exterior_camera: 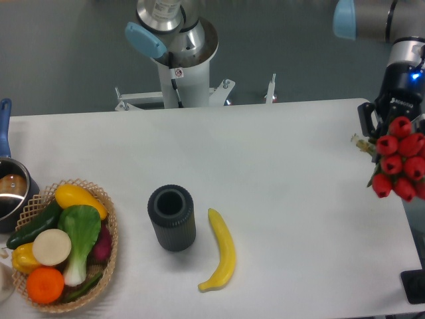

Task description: Insert the flowers into the vase

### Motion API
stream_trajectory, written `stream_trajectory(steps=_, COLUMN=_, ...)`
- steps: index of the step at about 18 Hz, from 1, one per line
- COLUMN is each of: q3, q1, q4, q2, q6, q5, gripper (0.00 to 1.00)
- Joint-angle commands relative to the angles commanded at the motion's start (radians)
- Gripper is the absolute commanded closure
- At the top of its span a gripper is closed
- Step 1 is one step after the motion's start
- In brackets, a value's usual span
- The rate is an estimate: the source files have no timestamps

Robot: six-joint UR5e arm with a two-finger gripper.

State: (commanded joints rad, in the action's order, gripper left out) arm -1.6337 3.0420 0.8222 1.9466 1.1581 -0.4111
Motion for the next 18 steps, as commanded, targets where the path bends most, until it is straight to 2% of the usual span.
stream_trajectory(steps=4, q3=0.0, q1=-0.071, q4=-0.005, q2=-0.003, q6=0.0, q5=0.011, gripper=0.7)
stream_trajectory(steps=8, q3=-0.009, q1=-0.123, q4=-0.005, q2=-0.006, q6=-0.002, q5=0.164, gripper=0.7)
stream_trajectory(steps=11, q3=-0.021, q1=-0.169, q4=-0.006, q2=-0.008, q6=0.002, q5=0.207, gripper=0.7)
stream_trajectory(steps=14, q3=-0.041, q1=-0.192, q4=-0.006, q2=-0.017, q6=0.002, q5=0.323, gripper=0.69)
stream_trajectory(steps=18, q3=-0.064, q1=-0.232, q4=-0.008, q2=-0.032, q6=0.015, q5=0.417, gripper=0.69)
